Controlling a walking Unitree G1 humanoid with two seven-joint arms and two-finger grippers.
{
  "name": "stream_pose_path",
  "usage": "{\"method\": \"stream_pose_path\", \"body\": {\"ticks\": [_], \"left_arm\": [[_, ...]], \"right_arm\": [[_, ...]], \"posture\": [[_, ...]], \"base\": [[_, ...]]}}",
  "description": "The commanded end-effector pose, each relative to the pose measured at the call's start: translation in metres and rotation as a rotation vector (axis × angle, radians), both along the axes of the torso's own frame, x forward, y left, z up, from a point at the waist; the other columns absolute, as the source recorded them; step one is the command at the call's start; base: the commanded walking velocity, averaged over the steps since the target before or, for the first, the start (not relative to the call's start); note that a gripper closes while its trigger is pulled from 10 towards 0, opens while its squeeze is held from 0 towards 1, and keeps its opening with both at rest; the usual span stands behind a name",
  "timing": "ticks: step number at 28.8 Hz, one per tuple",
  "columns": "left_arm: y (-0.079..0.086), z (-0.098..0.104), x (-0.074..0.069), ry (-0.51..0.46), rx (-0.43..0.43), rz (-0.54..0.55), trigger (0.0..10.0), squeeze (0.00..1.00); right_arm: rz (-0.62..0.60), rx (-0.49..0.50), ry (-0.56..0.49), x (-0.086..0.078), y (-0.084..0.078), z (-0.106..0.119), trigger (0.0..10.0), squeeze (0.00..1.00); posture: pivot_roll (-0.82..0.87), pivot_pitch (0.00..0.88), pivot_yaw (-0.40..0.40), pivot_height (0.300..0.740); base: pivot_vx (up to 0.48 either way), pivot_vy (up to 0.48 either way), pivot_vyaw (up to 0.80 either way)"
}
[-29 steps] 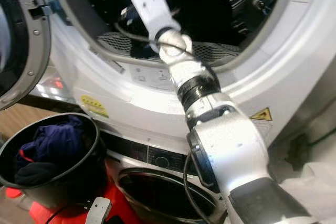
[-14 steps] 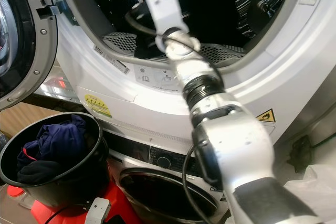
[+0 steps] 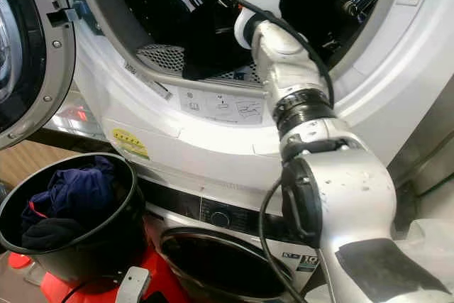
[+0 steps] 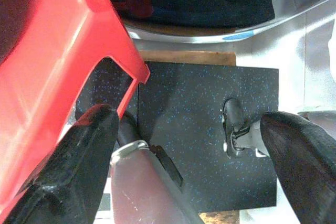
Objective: Clothes washing
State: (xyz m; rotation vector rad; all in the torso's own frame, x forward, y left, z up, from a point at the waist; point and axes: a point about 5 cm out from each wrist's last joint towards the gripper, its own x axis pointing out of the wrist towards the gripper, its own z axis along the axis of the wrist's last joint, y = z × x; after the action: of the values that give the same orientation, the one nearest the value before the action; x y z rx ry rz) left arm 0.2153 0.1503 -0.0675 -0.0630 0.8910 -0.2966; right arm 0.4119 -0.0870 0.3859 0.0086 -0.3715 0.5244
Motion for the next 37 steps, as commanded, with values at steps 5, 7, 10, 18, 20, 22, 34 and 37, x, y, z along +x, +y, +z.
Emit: {"method": "stream_pose_path", "body": {"ticks": [5,7,10,18,20,22,34,37], "left_arm": [[0.002,-0.002,-0.003,0.02,0.002,0.004,10.0,0.0],[0.003,-0.002,-0.003,0.02,0.002,0.005,10.0,0.0],[0.003,-0.002,-0.003,0.02,0.0,0.007,10.0,0.0],[0.003,-0.002,-0.003,0.02,-0.002,0.007,10.0,0.0],[0.003,-0.002,-0.003,0.019,-0.001,0.006,10.0,0.0],[0.003,-0.002,-0.003,0.019,0.0,0.006,10.0,0.0],[0.003,-0.001,-0.001,0.015,0.001,0.005,10.0,0.0],[0.003,-0.001,-0.001,0.015,0.002,0.007,10.0,0.0]], "right_arm": [[0.18,-0.061,-0.103,-0.03,-0.024,0.006,10.0,0.0],[0.209,-0.06,-0.111,-0.038,-0.027,0.004,10.0,0.0],[0.277,-0.078,-0.128,-0.057,-0.033,-0.001,10.0,0.0],[0.421,-0.166,-0.093,-0.096,-0.038,-0.041,10.0,0.0],[0.526,-0.145,-0.124,-0.114,-0.039,-0.047,10.0,0.0],[0.598,-0.144,-0.131,-0.127,-0.037,-0.056,10.0,0.0],[1.04,-0.025,0.326,-0.194,0.005,-0.189,10.0,0.0],[0.983,-0.022,0.477,-0.191,0.005,-0.223,10.0,0.0]], "posture": [[-0.13,0.023,0.076,0.74],[-0.14,0.026,0.079,0.74],[-0.13,0.025,0.077,0.74],[-0.14,0.028,0.079,0.74],[-0.14,0.028,0.077,0.74],[-0.14,0.029,0.076,0.74],[-0.14,0.029,0.075,0.74],[-0.13,0.029,0.073,0.74]], "base": [[0.0,0.0,0.0],[0.0,0.0,0.0],[0.0,0.0,0.0],[0.0,0.0,0.0],[0.0,0.0,0.0],[0.0,0.0,0.0],[0.0,0.0,0.0],[0.0,0.0,0.0]]}}
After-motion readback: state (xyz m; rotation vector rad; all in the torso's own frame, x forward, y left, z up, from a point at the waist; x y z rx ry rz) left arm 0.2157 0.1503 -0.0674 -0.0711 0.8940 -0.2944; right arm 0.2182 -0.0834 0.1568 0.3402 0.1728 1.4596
